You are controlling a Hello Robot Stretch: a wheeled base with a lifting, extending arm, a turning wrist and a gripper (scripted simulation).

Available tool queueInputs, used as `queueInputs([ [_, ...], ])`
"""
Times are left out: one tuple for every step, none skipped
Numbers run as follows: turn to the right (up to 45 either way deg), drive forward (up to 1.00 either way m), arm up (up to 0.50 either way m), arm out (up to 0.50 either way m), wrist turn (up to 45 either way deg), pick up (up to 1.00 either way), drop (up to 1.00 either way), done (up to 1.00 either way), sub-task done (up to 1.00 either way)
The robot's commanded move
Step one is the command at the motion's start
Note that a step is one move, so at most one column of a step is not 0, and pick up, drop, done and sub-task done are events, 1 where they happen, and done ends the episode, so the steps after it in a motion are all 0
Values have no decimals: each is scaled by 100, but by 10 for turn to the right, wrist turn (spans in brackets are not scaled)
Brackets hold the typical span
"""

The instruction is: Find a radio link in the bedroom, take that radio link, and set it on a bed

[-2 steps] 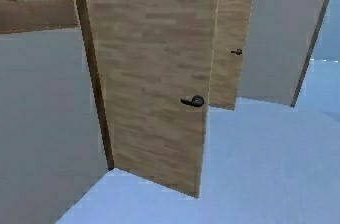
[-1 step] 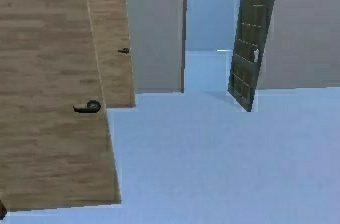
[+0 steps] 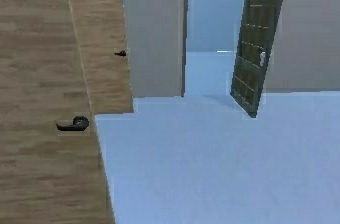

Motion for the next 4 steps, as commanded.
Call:
queueInputs([
  [150,0,0,0,0,0,0,0,0],
  [0,65,0,0,0,0,0,0,0],
  [-150,0,0,0,0,0,0,0,0],
  [0,70,0,0,0,0,0,0,0],
])
